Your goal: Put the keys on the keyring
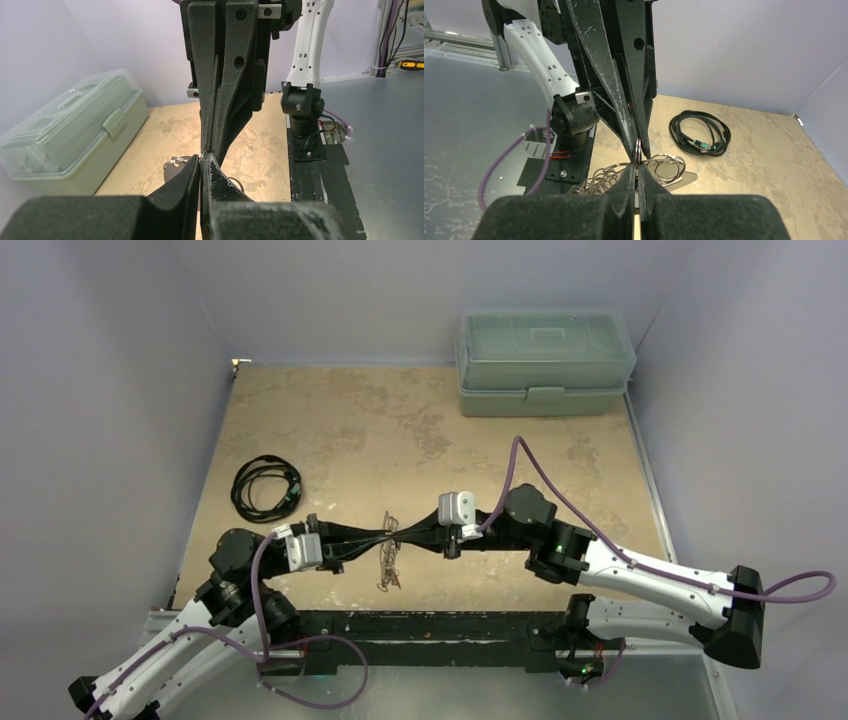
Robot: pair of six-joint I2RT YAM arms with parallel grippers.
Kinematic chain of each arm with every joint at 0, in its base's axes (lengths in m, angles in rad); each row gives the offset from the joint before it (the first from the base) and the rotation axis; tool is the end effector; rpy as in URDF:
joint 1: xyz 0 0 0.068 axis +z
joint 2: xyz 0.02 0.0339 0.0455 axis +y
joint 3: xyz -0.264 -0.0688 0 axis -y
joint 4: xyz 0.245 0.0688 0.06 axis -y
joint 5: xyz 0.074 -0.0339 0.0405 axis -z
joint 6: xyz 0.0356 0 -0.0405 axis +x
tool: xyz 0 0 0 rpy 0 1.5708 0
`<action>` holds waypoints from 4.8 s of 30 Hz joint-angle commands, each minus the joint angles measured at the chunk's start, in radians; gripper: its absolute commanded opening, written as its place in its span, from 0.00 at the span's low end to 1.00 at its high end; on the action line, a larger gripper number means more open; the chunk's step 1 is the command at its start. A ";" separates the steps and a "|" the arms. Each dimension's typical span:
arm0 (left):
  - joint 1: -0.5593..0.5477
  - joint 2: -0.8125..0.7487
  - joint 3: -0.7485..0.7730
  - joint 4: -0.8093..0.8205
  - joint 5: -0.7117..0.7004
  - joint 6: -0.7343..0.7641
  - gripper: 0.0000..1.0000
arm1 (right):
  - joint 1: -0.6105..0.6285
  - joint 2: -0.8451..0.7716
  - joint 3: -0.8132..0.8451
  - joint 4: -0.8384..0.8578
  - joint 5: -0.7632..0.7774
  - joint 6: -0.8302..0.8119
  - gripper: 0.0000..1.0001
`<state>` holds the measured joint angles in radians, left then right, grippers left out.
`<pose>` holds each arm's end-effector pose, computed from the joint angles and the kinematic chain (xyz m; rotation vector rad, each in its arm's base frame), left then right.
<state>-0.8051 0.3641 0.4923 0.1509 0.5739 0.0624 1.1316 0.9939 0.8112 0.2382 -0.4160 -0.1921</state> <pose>0.0613 -0.0916 0.3270 1.0163 0.9734 -0.9913 0.0866 0.2181 0.3552 -1.2480 1.0288 1.0524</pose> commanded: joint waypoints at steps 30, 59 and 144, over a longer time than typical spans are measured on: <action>0.004 0.221 0.393 -0.600 -0.002 0.210 0.37 | 0.003 0.078 0.369 -0.654 0.171 -0.141 0.00; 0.003 0.310 0.193 -0.235 0.140 0.155 0.24 | 0.038 0.163 0.543 -0.941 0.217 -0.117 0.00; -0.007 0.217 0.081 -0.084 0.150 0.053 0.00 | 0.062 -0.076 0.194 -0.492 0.170 -0.077 0.38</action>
<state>-0.8082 0.5850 0.5735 0.0193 0.7433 0.1158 1.1912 0.9405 1.0214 -0.3210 -0.1974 -0.2813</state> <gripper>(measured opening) 0.012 0.390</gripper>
